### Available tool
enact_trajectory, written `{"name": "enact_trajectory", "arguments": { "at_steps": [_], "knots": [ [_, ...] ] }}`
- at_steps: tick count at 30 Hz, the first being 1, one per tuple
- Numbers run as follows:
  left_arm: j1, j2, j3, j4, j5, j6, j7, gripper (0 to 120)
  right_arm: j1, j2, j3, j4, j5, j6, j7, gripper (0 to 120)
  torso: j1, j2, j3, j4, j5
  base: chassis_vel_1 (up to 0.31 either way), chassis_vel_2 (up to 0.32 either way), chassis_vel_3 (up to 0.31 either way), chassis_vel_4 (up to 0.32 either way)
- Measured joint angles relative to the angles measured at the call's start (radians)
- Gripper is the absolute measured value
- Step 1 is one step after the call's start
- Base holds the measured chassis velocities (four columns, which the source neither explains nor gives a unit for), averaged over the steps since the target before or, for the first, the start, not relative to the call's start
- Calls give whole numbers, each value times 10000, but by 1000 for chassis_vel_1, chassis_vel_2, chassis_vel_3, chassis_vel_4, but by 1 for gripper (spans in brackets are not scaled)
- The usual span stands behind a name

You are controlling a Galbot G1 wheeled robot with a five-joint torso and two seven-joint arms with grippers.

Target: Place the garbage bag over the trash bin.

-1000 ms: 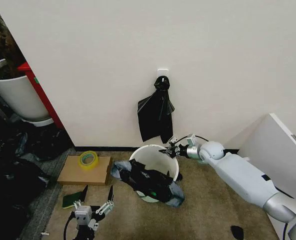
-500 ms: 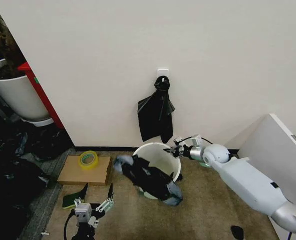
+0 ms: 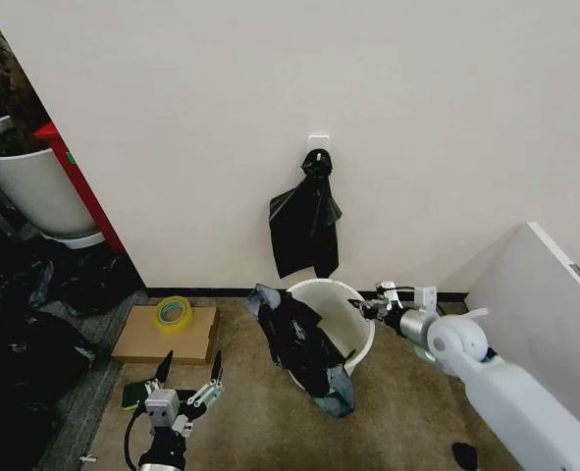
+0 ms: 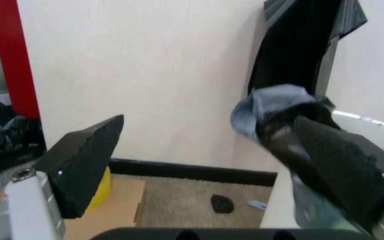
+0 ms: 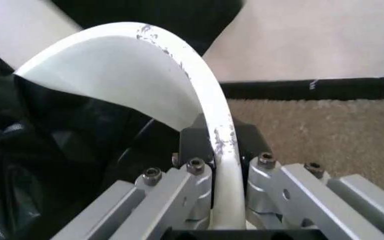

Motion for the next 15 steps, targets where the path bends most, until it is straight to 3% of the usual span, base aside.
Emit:
{"name": "enact_trajectory", "arguments": {
  "at_steps": [8, 15],
  "knots": [
    [-68, 99, 69, -128, 0, 99, 0, 100, -1003, 854, 1051, 689, 232, 282, 1550, 2, 0, 0, 1, -1, 0, 0, 0, 0, 0],
    [-54, 106, 138, -140, 30, 112, -3, 100, -1635, 1530, 1325, 1563, 239, 735, 3098, 2, 0, 0, 1, -1, -1, 0, 0, 0, 0]
  ]
}}
